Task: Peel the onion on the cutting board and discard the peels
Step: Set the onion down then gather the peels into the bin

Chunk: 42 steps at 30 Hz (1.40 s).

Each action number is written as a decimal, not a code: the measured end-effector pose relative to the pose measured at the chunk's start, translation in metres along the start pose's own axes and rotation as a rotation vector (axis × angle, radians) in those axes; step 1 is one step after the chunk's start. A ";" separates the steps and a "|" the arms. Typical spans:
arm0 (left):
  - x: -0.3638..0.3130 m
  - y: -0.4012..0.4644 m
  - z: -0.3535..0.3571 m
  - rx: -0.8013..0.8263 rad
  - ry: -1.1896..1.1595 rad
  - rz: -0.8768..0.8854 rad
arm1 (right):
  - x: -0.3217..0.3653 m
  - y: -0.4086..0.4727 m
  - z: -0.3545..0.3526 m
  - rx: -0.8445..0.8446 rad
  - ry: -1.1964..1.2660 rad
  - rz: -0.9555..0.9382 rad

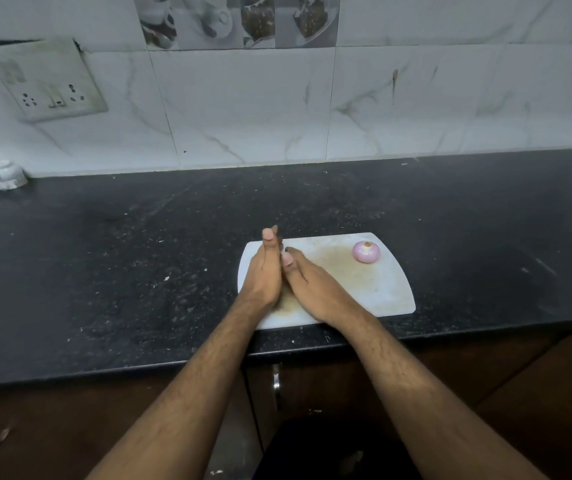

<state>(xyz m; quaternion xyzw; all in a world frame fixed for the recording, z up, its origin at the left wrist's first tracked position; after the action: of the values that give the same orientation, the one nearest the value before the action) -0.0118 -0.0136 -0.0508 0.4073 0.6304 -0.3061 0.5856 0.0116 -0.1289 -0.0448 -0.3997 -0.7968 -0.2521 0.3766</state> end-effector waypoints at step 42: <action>0.004 0.006 -0.007 -0.012 -0.099 -0.006 | -0.022 -0.001 -0.022 -0.079 -0.389 -0.359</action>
<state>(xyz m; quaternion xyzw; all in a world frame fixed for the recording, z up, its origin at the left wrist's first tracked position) -0.0098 -0.0037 -0.0530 0.3860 0.6037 -0.3239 0.6177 0.0282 -0.1543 -0.0494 -0.3072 -0.9019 -0.2642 0.1500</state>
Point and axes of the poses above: each hand's wrist, its own y-axis towards the middle knuckle, its own z-axis out of the palm, x = y × z, the point moved 2 cm from there along y, towards the middle knuckle, and after that the axes turned 6 degrees about -x, right-handed, at the moved point
